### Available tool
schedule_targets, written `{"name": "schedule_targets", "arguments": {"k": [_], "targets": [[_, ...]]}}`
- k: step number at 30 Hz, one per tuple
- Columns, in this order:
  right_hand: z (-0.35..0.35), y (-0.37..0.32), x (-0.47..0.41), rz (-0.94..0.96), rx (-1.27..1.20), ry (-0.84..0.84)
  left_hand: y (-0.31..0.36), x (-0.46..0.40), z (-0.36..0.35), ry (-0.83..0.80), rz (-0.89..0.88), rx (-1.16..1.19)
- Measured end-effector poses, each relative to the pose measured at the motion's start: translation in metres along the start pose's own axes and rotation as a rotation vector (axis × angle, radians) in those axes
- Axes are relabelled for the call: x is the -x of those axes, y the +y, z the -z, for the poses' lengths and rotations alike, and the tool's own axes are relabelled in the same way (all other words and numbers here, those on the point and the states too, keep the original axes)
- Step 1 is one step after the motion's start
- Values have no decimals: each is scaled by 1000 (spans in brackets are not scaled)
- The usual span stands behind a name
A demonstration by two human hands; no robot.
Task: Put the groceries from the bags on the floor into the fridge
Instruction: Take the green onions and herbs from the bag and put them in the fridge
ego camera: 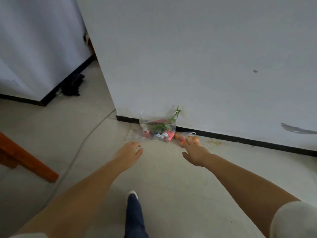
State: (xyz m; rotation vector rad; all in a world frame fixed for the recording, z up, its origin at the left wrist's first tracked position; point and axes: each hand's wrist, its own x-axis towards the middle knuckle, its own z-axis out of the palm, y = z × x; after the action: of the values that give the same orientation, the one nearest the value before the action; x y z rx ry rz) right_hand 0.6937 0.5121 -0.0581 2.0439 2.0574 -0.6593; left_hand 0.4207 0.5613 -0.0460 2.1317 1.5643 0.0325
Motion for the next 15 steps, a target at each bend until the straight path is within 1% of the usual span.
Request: {"name": "schedule_targets", "arguments": {"k": [4, 8, 11, 15], "targets": [[19, -4, -91, -104, -90, 5, -29, -102, 42, -19, -47, 10], [42, -10, -156, -172, -122, 8, -49, -192, 78, -106, -98, -40], [52, -7, -198, -206, -190, -25, -61, -254, 77, -182, -102, -42], [54, 8, -277, -209, -230, -63, -75, -336, 48, -265, -149, -29]]}}
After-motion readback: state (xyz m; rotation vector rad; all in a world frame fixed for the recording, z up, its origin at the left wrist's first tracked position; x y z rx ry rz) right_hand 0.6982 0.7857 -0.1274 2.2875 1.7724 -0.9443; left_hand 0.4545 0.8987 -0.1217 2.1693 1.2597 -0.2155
